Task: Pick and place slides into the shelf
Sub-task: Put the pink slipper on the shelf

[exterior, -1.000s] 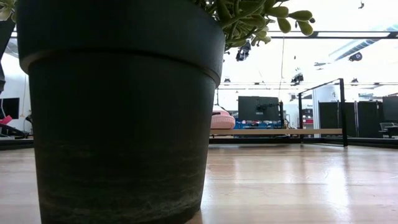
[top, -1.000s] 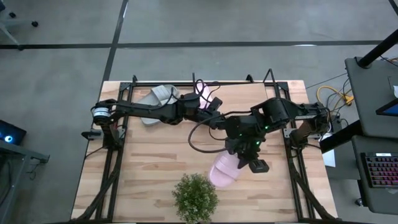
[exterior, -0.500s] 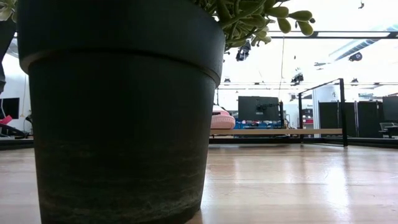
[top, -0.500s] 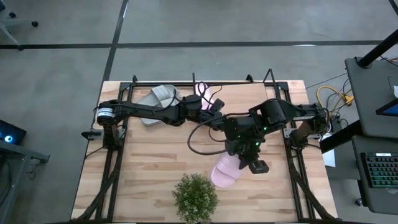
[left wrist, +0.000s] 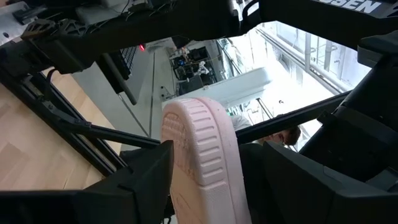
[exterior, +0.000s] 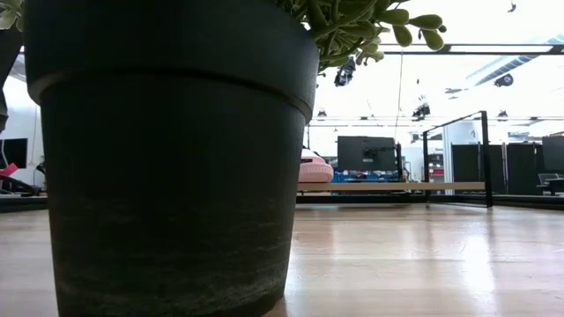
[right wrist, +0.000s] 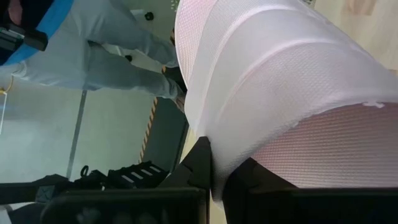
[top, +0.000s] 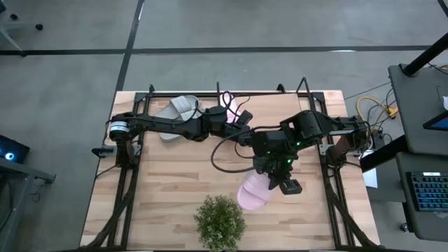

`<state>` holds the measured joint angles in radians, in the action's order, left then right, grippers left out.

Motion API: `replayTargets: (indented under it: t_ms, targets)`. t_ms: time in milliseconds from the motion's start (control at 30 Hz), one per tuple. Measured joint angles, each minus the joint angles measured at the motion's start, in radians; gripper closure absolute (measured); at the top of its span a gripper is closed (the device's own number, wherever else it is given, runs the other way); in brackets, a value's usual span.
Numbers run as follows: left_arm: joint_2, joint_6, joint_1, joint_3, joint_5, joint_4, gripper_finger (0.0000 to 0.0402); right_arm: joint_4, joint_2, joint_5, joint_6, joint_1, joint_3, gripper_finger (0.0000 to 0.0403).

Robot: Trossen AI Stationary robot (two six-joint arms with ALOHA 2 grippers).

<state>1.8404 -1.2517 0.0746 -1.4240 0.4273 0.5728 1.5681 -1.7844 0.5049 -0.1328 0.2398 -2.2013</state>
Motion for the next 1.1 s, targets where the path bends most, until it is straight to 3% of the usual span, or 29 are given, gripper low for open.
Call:
replayTargets:
  t_ms: [300, 433, 767, 1100]
  targets:
    - [0.000, 0.001, 0.000, -0.001, 0.002, 0.037, 0.0317, -0.001, -0.003, 0.000, 0.001, -0.003, -0.001, 0.0394]
    - [0.000, 0.002, 0.000, -0.004, 0.009, 0.042, 0.0356, 0.000, -0.003, 0.000, -0.001, -0.003, -0.002, 0.0394]
    - [0.000, 0.003, 0.000, -0.005, 0.010, 0.044, 0.0366, 0.000, -0.003, 0.000, -0.014, -0.003, -0.002, 0.0381]
    - [0.000, 0.024, 0.000, -0.005, 0.009, 0.045, 0.0380, -0.003, -0.003, 0.032, -0.025, -0.017, -0.001, 0.0304]
